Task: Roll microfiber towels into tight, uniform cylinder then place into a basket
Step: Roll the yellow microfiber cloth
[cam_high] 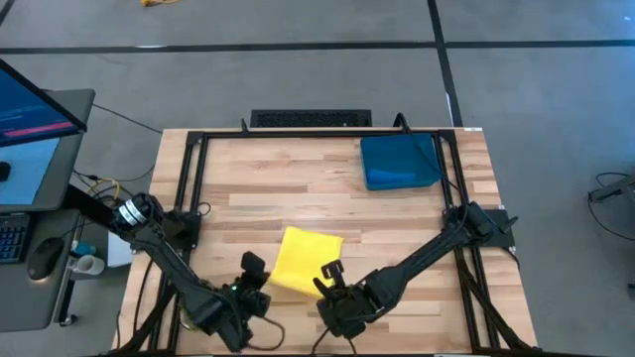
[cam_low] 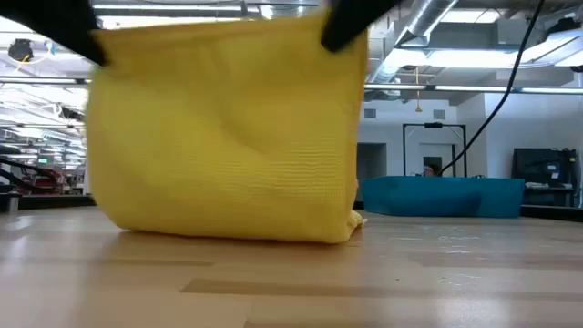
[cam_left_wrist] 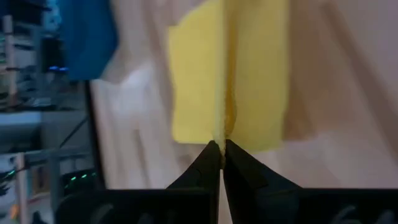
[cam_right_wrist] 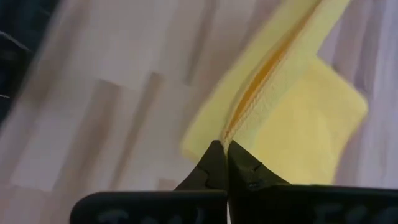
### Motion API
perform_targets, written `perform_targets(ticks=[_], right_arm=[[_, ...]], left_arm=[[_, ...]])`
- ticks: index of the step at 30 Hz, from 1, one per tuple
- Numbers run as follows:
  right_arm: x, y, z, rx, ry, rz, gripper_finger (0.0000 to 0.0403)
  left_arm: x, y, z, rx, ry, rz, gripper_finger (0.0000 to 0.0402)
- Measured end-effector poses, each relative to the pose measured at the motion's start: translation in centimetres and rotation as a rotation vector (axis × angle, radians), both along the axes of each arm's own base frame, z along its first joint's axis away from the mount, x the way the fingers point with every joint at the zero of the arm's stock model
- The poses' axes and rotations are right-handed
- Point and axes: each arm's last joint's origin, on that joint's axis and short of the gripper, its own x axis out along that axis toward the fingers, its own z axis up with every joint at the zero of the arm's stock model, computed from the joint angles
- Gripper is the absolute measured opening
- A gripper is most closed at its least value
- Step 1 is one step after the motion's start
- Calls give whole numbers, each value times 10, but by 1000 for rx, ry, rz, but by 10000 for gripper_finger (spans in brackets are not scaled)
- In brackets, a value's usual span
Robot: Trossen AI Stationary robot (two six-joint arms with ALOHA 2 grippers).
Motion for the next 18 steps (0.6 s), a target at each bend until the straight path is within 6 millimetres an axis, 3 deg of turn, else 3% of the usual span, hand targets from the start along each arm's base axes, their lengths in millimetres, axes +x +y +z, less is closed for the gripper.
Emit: perform_targets(ticks=[14, 18], right_arm=[[12, -70, -35, -17, 163, -362, 8], [13, -91, -47, -5, 203, -477, 12]], left_arm=[[44, 80, -32, 74, 1, 261, 0], [58, 101, -42, 5, 13, 302, 0]])
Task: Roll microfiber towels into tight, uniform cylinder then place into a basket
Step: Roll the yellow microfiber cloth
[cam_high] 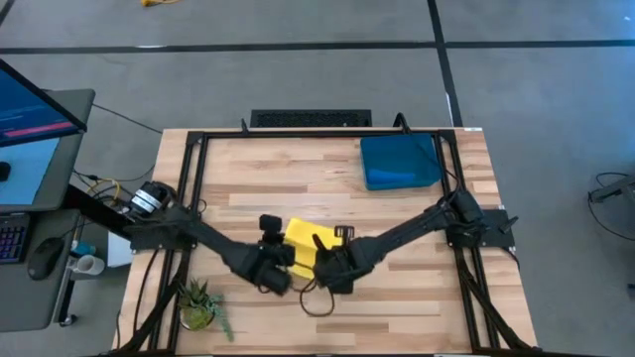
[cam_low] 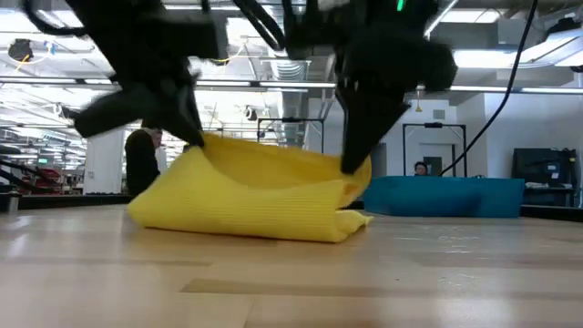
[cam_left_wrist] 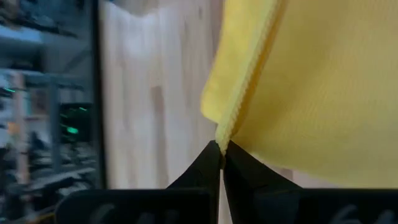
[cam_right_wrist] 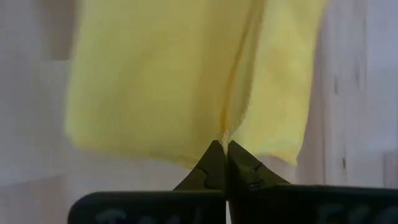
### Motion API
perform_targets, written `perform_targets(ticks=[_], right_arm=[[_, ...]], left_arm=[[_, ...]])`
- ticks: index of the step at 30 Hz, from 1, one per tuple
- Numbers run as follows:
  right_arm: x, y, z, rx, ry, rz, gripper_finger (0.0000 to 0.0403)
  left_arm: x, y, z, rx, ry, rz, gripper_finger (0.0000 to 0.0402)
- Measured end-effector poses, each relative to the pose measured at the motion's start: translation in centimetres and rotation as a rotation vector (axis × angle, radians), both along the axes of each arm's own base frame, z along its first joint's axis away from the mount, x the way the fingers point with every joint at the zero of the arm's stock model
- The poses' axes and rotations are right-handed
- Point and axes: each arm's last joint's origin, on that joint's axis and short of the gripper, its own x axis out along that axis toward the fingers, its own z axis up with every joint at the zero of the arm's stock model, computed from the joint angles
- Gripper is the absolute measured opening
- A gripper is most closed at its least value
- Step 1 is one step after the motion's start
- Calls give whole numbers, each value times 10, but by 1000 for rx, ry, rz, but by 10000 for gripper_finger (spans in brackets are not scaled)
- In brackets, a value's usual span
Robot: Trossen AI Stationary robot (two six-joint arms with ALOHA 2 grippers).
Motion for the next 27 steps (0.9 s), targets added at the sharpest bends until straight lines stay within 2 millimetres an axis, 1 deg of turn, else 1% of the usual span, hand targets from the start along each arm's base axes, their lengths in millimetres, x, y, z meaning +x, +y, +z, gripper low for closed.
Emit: perform_targets(ticks=[2, 4, 6, 10, 13, 18, 21, 24, 27], right_arm=[[0, -11, -6, -2, 14, -64, 7], [-1, -19, -8, -9, 36, -113, 5], [-1, -23, -8, -15, 41, -130, 6], [-2, -19, -7, -21, 38, -118, 11], [-6, -13, -1, -36, 31, -85, 6], [-12, -2, 16, -66, -6, -53, 8], [-15, 1, 26, -84, -31, -43, 11], [-16, -6, 28, -120, -25, -82, 6], [-15, -17, 25, -126, -20, -139, 5]], left_arm=[[5, 11, -3, -31, 1, 29, 0], [9, 19, -4, -30, -9, 56, 0], [11, 25, -4, -28, -7, 72, 0], [9, 20, -4, -25, -8, 58, 0], [6, 13, -2, 12, -12, 32, 0], [5, 1, 13, 72, -16, -5, 0], [6, -2, 21, 90, -30, -13, 0], [9, 2, 23, 125, -59, 8, 0], [14, 15, 23, 110, -90, 77, 0]])
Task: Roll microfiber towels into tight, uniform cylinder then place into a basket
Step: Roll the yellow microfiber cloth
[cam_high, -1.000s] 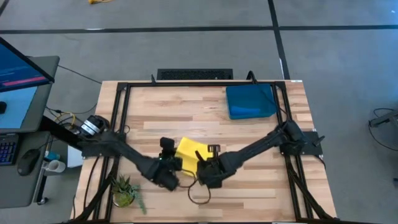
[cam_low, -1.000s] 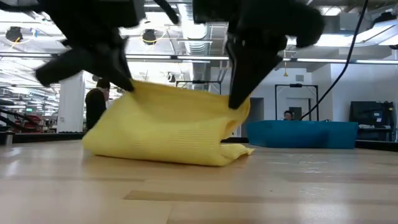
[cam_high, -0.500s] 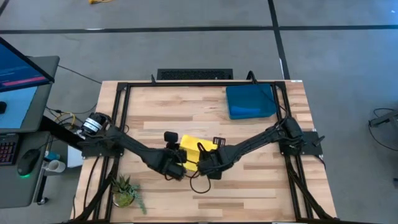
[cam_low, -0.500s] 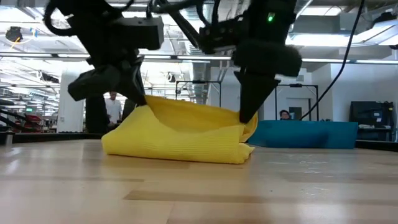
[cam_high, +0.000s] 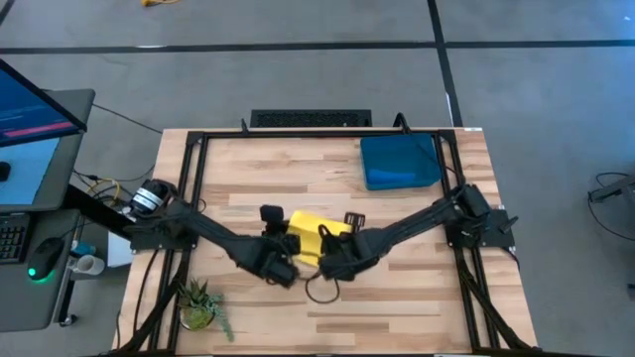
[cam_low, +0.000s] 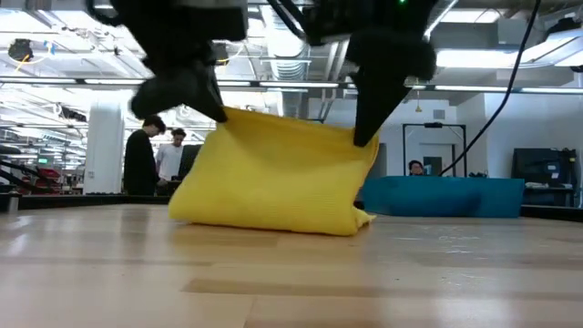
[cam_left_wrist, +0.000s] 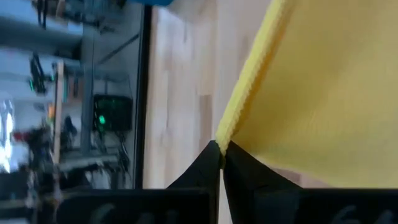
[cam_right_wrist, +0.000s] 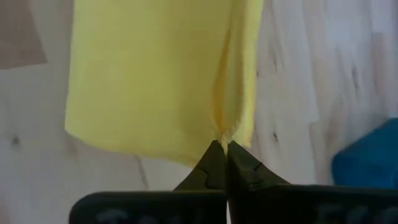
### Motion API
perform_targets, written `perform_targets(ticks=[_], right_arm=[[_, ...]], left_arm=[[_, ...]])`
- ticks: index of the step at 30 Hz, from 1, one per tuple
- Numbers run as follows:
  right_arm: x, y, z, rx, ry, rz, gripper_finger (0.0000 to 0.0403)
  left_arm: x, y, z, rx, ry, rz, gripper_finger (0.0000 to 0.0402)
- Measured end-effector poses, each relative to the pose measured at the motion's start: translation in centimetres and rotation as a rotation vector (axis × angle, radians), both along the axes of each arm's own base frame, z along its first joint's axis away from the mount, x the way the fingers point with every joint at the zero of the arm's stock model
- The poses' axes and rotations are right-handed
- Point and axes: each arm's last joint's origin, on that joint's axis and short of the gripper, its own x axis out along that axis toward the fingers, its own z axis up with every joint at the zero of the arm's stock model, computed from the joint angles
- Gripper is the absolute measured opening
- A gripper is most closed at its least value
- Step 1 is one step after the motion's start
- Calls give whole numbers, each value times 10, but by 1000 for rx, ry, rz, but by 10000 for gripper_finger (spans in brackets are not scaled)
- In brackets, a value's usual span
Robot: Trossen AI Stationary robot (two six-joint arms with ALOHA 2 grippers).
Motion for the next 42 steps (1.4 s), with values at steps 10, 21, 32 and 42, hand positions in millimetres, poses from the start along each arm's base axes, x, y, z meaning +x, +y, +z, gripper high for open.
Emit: perform_targets(ticks=[10, 21, 32, 42], right_arm=[[-3, -32, -27, -13, 26, -148, 4], [-9, -46, -44, -14, 73, -180, 4], [-5, -54, -54, 6, 25, -193, 5], [-6, -57, -55, 9, 31, -209, 5]], left_arm=[[16, 27, -1, -77, -41, 78, 0], [27, 58, -29, -104, -45, 30, 0], [30, 86, -36, -193, -30, 61, 0], [30, 88, -37, -259, -3, 44, 29]])
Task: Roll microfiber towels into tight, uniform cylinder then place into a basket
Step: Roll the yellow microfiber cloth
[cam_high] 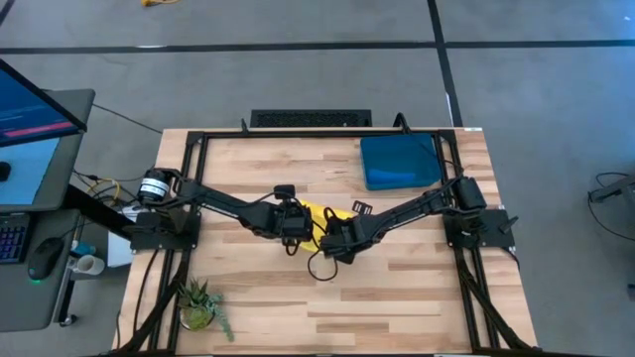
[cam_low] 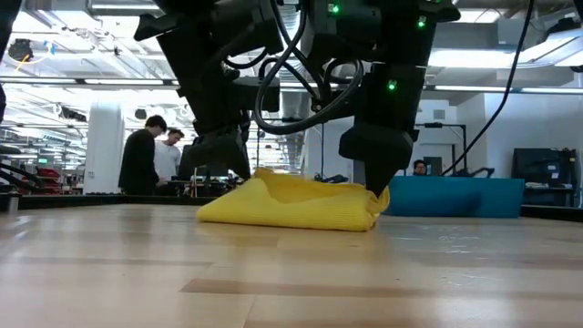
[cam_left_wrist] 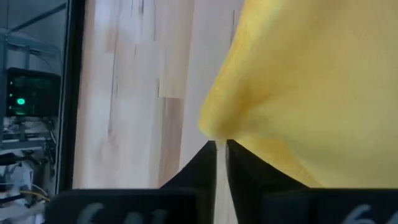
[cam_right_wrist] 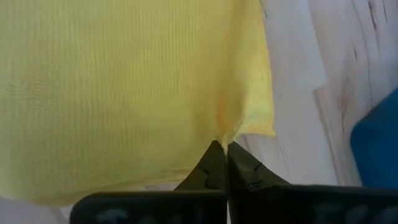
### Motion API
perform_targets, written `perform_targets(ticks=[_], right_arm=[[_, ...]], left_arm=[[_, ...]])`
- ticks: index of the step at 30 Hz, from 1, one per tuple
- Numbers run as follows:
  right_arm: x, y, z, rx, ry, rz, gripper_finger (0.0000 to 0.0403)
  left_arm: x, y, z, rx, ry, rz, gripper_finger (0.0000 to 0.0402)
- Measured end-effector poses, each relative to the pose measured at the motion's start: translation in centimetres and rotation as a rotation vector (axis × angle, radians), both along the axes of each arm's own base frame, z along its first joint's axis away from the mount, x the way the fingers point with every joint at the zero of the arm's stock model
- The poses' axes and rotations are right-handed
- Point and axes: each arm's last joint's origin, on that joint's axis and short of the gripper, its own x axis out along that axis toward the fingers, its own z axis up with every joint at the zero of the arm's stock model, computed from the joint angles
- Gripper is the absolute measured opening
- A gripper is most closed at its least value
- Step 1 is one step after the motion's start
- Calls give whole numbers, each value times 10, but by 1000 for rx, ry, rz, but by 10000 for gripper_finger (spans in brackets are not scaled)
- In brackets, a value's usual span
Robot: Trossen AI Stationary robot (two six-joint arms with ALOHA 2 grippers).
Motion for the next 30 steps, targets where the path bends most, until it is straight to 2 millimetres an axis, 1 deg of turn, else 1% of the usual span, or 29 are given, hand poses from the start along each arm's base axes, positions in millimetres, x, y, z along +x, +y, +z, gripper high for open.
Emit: perform_targets(ticks=[4, 7, 10, 13, 16, 20, 24, 28, 30], right_arm=[[0, 0, 0, 0, -1, -2, 16], [0, 0, 0, -1, -2, -1, 39], [1, 0, 0, -13, -7, -1, 63], [1, -1, 0, -22, -7, 7, 86], [1, -1, 2, -18, 15, 24, 109], [-1, -2, 13, -2, 76, 16, 130], [-2, 5, 23, -26, 102, 37, 140], [-11, 13, 32, -81, 136, 97, 141], [-21, 15, 41, -116, 161, 117, 138]], left_arm=[[-1, -1, -1, -61, 7, 4, 65], [-3, -2, -3, -119, 32, 1, 87], [-5, -6, -4, -188, 47, -12, 99], [-7, -16, -5, -233, 66, -48, 102], [-8, -28, -5, -241, 69, -87, 103], [-8, -44, -4, -219, 32, -130, 103], [-4, -53, -2, -218, -26, -162, 103], [-2, -57, 0, -211, -58, -174, 103], [-2, -57, 0, -207, -63, -173, 103]])
